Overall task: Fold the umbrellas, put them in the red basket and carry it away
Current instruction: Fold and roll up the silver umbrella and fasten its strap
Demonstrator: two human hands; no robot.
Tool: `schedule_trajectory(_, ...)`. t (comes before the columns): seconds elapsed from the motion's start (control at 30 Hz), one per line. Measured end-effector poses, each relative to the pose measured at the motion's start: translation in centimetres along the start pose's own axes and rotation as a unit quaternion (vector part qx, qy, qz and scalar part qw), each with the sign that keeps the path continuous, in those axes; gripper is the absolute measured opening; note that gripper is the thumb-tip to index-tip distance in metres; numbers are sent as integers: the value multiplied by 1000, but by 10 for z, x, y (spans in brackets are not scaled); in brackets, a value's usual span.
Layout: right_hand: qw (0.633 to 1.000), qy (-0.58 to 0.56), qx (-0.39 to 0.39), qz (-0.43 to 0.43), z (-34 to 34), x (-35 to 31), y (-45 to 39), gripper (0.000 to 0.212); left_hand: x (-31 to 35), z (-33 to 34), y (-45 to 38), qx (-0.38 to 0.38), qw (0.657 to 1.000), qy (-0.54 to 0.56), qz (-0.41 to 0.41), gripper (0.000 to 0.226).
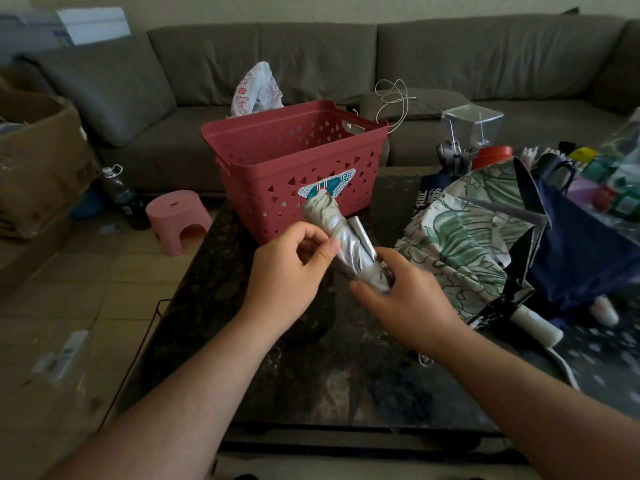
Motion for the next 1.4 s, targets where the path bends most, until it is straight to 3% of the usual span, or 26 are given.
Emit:
schedule_trajectory(0.17,998,56,18,-36,-2,-5,1,56,-12,12,6,-18,981,103,-162,18)
schedule_trajectory(0.4,994,88,-2,-67,6,-2,1,77,-21,25,10,-10,947,186,-260,7)
schedule_trajectory(0.47,994,84,-19,-69,9,-2,3,72,-22,28,9,-27,927,232,-293,10)
schedule_trajectory(0.57,995,54,-37,-74,15,-4,5,47,-21,28,6,-36,901,289,-322,20)
schedule_trajectory(0.7,996,15,-71,-59,17,-10,5,36,-17,20,-1,-13,911,287,-295,19)
schedule_trajectory(0.83,997,-27,-66,-26,16,-4,7,34,-15,12,-3,2,961,196,-195,12)
schedule_trajectory(0.9,992,-94,-76,19,17,2,7,33,-18,13,-1,1,960,195,-200,5)
schedule_trajectory(1.0,953,-271,-105,88,19,0,8,33,-25,11,-2,-3,952,185,-244,10)
schedule_trajectory(1.13,902,-388,-146,119,20,-8,13,39,-17,14,2,-55,942,205,-258,26)
schedule_trajectory(1.23,889,-408,-156,135,23,-8,15,41,-9,17,5,-72,936,236,-253,32)
schedule_trajectory(1.4,910,-363,-149,130,24,-5,15,39,-7,11,2,-49,953,217,-207,17)
Point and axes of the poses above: each hand's wrist, its own y-axis away from the middle knuckle, its own z-axis out of the palm, x = y × z, the point moved 6 cm from there along -y, towards the middle knuckle, and after that the axes turned 11 degrees about x, right-handed, at the moved point
